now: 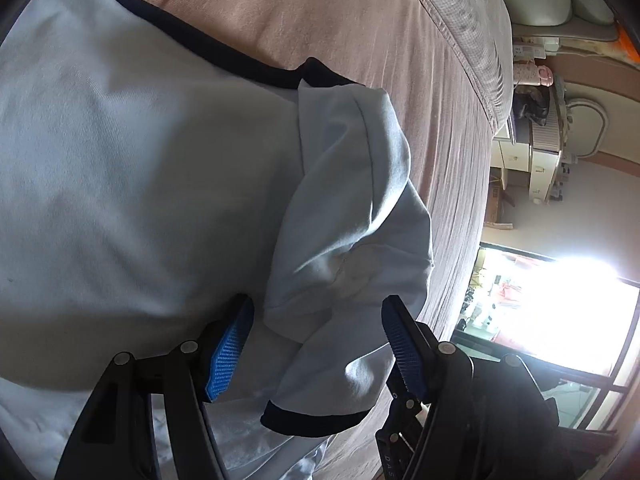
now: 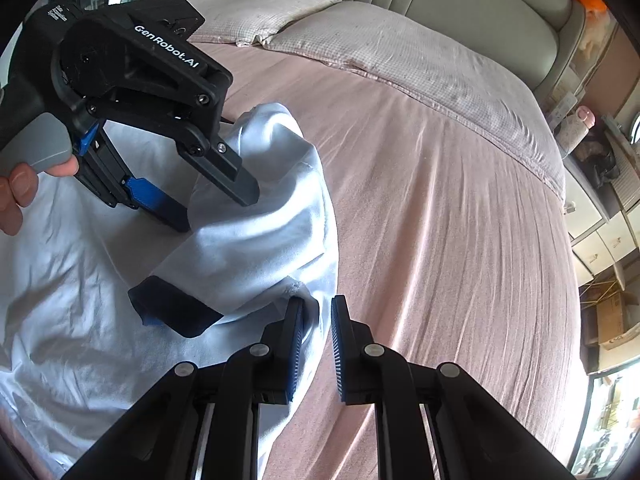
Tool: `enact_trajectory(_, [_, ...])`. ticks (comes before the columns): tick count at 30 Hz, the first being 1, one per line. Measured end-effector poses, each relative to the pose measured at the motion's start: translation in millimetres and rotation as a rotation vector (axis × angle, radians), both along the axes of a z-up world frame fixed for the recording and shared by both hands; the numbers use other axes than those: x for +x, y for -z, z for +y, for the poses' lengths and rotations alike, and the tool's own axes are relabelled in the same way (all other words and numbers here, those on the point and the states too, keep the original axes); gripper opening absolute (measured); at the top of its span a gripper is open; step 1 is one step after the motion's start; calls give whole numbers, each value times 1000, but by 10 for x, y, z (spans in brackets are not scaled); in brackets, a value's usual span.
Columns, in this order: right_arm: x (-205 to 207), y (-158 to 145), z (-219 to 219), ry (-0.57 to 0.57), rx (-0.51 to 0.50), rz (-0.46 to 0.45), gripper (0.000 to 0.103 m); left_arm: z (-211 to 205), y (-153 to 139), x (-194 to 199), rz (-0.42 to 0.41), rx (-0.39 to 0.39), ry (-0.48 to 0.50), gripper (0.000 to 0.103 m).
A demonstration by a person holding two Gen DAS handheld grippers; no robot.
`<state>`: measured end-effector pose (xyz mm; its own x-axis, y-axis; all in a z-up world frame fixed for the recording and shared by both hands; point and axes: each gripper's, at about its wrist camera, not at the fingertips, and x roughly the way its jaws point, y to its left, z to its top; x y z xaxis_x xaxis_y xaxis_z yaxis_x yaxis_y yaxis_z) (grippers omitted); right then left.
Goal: Fold clothes
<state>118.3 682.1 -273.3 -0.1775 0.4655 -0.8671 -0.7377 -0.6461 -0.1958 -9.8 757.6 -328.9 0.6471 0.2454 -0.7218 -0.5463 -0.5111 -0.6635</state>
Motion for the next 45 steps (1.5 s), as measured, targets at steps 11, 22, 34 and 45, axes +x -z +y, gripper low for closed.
enact_trajectory(11, [30,-47,-33,23,-17,64,12,-34,38,-46,42,-7,-84,28])
enact_trajectory(22, [-140,119,-179,-104,21,-6,15,60,-51,-198,22,27,-110,9])
enact_trajectory(34, [-394,212,-392,-226,18,-105,6,-30,-358,-593,82,107,-77,4])
enact_trajectory(45, [-210,283,-452,-218,-38,-121,6,-59,-401,-800,56,70,-34,6])
